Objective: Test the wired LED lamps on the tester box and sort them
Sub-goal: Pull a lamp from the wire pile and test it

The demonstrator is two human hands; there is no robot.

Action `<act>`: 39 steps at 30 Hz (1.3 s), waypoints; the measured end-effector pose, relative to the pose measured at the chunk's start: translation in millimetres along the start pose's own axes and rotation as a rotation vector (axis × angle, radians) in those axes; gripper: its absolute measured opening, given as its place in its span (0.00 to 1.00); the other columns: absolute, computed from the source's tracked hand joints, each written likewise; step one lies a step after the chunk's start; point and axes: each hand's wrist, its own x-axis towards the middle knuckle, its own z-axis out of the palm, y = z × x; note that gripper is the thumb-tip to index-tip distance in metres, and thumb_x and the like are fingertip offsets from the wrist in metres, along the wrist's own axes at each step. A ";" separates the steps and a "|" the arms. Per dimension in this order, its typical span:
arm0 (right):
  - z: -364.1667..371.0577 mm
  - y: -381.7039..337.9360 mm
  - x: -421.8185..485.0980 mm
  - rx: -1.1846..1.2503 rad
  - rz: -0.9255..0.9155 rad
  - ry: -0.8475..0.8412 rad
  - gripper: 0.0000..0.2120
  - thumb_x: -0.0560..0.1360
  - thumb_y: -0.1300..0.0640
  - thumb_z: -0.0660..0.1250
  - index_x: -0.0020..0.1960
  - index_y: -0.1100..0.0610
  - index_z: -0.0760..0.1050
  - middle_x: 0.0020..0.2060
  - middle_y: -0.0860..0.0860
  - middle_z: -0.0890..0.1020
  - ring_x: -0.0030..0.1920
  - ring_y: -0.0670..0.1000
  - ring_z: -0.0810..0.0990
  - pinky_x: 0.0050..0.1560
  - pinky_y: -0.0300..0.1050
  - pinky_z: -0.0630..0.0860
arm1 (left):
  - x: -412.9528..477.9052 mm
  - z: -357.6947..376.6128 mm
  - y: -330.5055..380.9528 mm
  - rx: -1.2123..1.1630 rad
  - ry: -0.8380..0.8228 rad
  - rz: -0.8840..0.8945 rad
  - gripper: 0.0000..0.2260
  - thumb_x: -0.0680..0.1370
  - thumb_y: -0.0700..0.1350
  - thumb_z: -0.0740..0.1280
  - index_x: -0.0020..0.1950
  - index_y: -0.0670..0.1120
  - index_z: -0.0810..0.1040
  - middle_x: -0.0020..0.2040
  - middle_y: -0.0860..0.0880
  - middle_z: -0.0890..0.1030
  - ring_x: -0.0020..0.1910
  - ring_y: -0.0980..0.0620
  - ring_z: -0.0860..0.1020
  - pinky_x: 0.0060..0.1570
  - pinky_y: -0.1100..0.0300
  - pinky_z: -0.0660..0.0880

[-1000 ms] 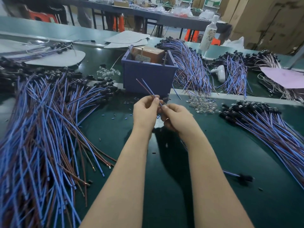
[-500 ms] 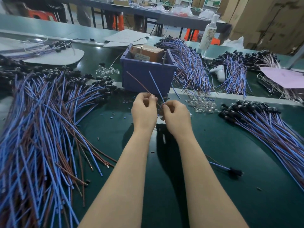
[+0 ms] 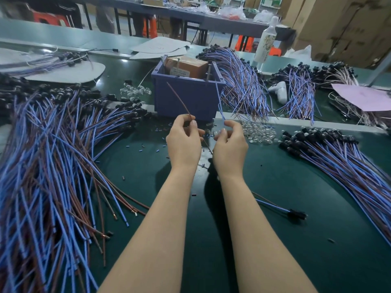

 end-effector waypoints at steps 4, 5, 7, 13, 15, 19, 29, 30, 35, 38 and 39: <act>4.5 -1.5 4.1 0.038 -0.012 0.039 0.11 0.79 0.64 0.57 0.59 0.60 0.73 0.41 0.54 0.82 0.38 0.49 0.75 0.36 0.29 0.64 | 6.2 3.9 2.3 -0.056 0.009 -0.081 0.04 0.81 0.40 0.59 0.52 0.46 0.73 0.35 0.50 0.80 0.32 0.55 0.76 0.43 0.55 0.79; 5.9 -2.1 4.8 0.048 -0.009 0.045 0.11 0.79 0.64 0.57 0.59 0.60 0.73 0.41 0.54 0.82 0.38 0.49 0.75 0.36 0.31 0.64 | 8.2 4.9 2.4 -0.065 0.010 -0.100 0.05 0.81 0.39 0.59 0.54 0.46 0.72 0.37 0.49 0.80 0.36 0.52 0.77 0.48 0.51 0.79; 9.4 -3.1 4.7 0.058 -0.012 0.036 0.12 0.78 0.65 0.56 0.60 0.60 0.72 0.40 0.52 0.81 0.38 0.50 0.76 0.37 0.31 0.64 | 9.6 6.7 1.5 -0.069 -0.001 -0.109 0.10 0.80 0.37 0.59 0.61 0.44 0.71 0.41 0.48 0.81 0.42 0.48 0.78 0.53 0.48 0.77; 14.9 -1.4 0.4 0.066 -0.019 -0.018 0.14 0.78 0.66 0.56 0.61 0.58 0.71 0.39 0.48 0.78 0.40 0.51 0.77 0.41 0.38 0.68 | 6.5 8.5 -9.0 0.135 -0.027 0.050 0.26 0.79 0.37 0.60 0.75 0.48 0.58 0.44 0.51 0.79 0.43 0.55 0.76 0.40 0.73 0.65; 15.4 -0.4 0.0 0.073 -0.013 -0.019 0.13 0.78 0.66 0.56 0.61 0.58 0.71 0.39 0.48 0.78 0.40 0.51 0.77 0.42 0.40 0.70 | 6.1 7.8 -10.1 0.204 -0.027 0.081 0.24 0.79 0.38 0.59 0.75 0.50 0.60 0.44 0.52 0.79 0.48 0.50 0.77 0.45 0.67 0.66; 15.3 -0.5 -0.3 0.075 -0.016 -0.015 0.13 0.78 0.66 0.56 0.60 0.57 0.72 0.39 0.48 0.78 0.41 0.52 0.78 0.45 0.44 0.73 | 6.2 7.4 -10.1 0.254 -0.037 0.097 0.25 0.80 0.38 0.59 0.76 0.52 0.59 0.46 0.48 0.80 0.50 0.47 0.77 0.50 0.60 0.69; 18.2 -1.2 1.1 0.114 0.001 0.005 0.13 0.78 0.66 0.56 0.59 0.57 0.72 0.40 0.50 0.79 0.40 0.59 0.80 0.47 0.57 0.77 | 13.0 7.6 -13.2 0.230 -0.044 0.119 0.23 0.80 0.36 0.59 0.75 0.47 0.63 0.44 0.50 0.79 0.44 0.53 0.76 0.47 0.69 0.68; 18.6 -1.2 1.3 0.114 -0.001 0.008 0.13 0.78 0.66 0.56 0.59 0.57 0.72 0.40 0.50 0.80 0.40 0.59 0.80 0.47 0.57 0.77 | 13.1 7.9 -13.3 0.230 -0.042 0.128 0.23 0.80 0.36 0.59 0.74 0.46 0.64 0.44 0.50 0.79 0.44 0.53 0.77 0.48 0.69 0.69; 20.1 -2.0 2.1 0.128 -0.020 0.018 0.13 0.78 0.65 0.57 0.59 0.57 0.72 0.40 0.49 0.80 0.39 0.55 0.80 0.48 0.51 0.76 | 13.6 8.6 -13.1 0.223 -0.003 0.186 0.22 0.79 0.36 0.60 0.74 0.45 0.65 0.44 0.50 0.79 0.46 0.50 0.78 0.50 0.65 0.69; 20.8 -1.2 2.3 0.130 -0.025 0.017 0.13 0.78 0.66 0.57 0.59 0.57 0.73 0.39 0.48 0.79 0.40 0.54 0.80 0.47 0.49 0.76 | 13.1 9.1 -14.1 0.212 0.010 0.189 0.22 0.79 0.36 0.60 0.74 0.45 0.65 0.44 0.50 0.79 0.46 0.50 0.79 0.50 0.65 0.69; 21.1 -0.9 2.5 0.129 -0.025 0.013 0.13 0.78 0.66 0.57 0.59 0.57 0.73 0.39 0.48 0.79 0.39 0.55 0.80 0.47 0.49 0.76 | 13.0 9.1 -14.4 0.210 0.013 0.187 0.22 0.79 0.36 0.59 0.74 0.46 0.65 0.43 0.50 0.79 0.46 0.50 0.79 0.50 0.66 0.69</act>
